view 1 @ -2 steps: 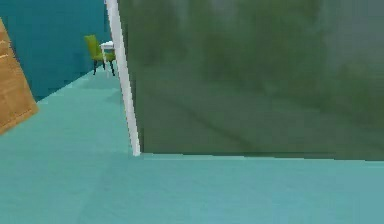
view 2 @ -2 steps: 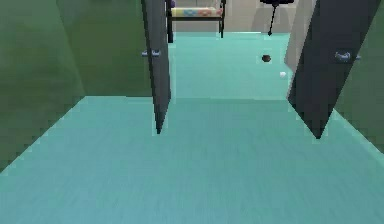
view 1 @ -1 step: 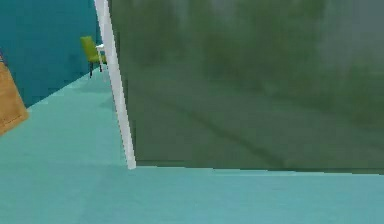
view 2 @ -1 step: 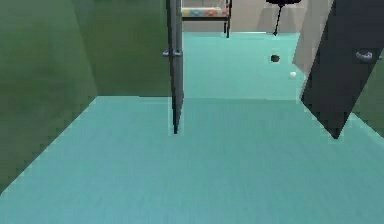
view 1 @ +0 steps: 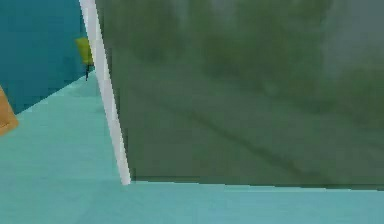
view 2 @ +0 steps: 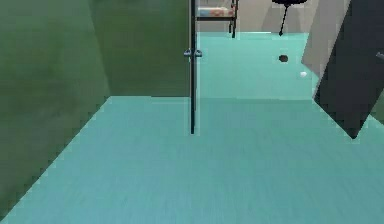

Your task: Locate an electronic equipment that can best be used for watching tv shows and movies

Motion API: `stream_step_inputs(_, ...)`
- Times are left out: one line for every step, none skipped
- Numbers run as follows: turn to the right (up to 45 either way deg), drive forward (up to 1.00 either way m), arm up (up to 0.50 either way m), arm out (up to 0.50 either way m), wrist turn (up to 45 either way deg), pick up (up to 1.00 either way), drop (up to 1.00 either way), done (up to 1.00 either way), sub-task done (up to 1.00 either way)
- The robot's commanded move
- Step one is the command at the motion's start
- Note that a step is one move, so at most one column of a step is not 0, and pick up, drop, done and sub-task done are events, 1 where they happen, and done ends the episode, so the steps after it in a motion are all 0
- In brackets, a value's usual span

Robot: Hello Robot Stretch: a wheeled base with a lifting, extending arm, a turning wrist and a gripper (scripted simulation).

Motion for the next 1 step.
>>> stream_step_inputs(-45.0,0.0,0.0,0.0,0.0,0.0,0.0,0.0,0.0)
